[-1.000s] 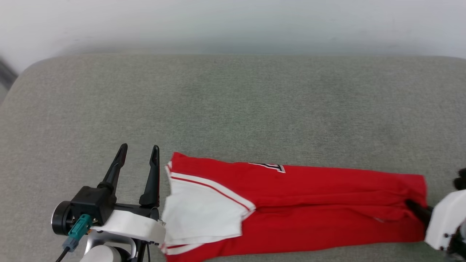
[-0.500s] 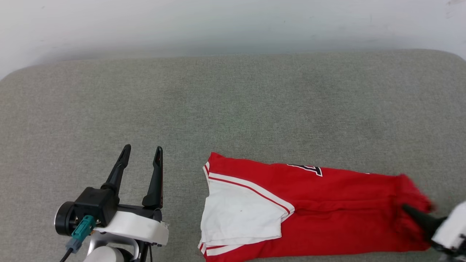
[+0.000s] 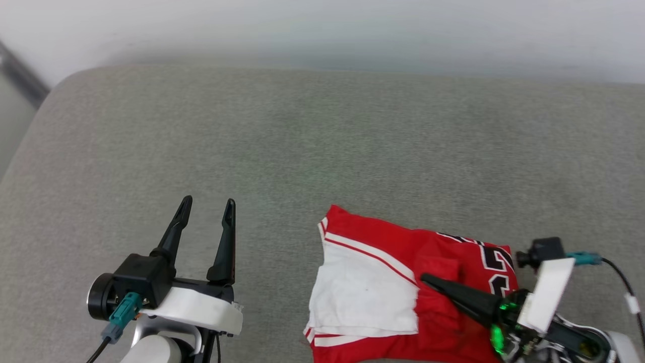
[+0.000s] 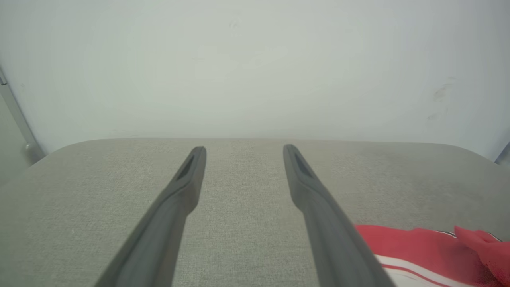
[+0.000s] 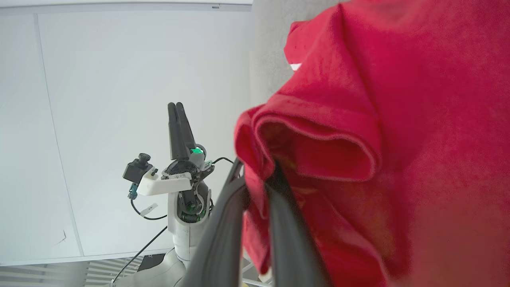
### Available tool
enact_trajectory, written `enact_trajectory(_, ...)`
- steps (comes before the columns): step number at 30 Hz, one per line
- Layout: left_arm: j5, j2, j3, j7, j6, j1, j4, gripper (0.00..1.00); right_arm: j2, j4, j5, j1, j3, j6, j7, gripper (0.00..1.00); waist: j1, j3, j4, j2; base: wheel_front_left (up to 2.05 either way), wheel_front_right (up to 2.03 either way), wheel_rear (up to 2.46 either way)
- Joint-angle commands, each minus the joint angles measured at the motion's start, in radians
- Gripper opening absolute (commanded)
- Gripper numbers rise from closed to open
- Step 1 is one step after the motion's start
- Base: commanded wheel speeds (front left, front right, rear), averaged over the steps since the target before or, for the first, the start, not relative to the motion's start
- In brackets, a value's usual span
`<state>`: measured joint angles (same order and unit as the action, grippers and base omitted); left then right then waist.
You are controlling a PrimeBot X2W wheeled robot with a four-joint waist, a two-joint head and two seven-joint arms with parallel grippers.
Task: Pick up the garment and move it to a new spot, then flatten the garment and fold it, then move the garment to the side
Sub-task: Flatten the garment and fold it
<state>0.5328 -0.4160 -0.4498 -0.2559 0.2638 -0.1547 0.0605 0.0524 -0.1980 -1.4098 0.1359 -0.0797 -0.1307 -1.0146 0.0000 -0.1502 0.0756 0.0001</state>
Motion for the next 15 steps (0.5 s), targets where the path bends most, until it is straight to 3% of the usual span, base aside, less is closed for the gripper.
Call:
enact_trajectory(1,0.002,0.007,0.0,-0.003,-0.006,-0.017,-0.003,1.0,-0.003,-0.013,-0.022,0.022,0.033,0.0,0.032,0.0,0.0,-0.011,0.035,-0.0001,0.0,0.0,0.0)
enact_trajectory(11,-0.003,0.042,0.014,-0.009,-0.034,-0.026,-0.036,1.0,-0.002,-0.146,0.014,0.128,0.24,0.0,0.256,0.01,0.0,-0.032,0.114,-0.0001,0.0,0.0,0.0)
enact_trajectory(12,-0.005,0.045,0.016,-0.01,-0.037,-0.025,-0.039,1.0,-0.002,-0.163,0.026,0.134,0.256,0.0,0.273,0.38,0.0,-0.033,0.117,-0.0001,0.0,0.0,0.0)
enact_trajectory(13,-0.005,0.045,0.016,-0.01,-0.037,-0.025,-0.039,1.0,-0.002,-0.163,0.026,0.134,0.256,0.0,0.273,0.38,0.0,-0.033,0.117,-0.0001,0.0,0.0,0.0)
enact_trajectory(14,-0.007,0.048,0.018,-0.01,-0.041,-0.025,-0.041,1.0,-0.002,-0.183,0.035,0.136,0.272,0.0,0.286,0.89,0.0,-0.033,0.119,-0.0001,0.0,0.0,0.0)
enact_trajectory(15,-0.008,0.051,0.021,-0.01,-0.042,-0.024,-0.043,1.0,-0.002,-0.198,0.05,0.14,0.286,0.0,0.3,1.0,0.0,-0.033,0.12,-0.0001,0.0,0.0,0.0)
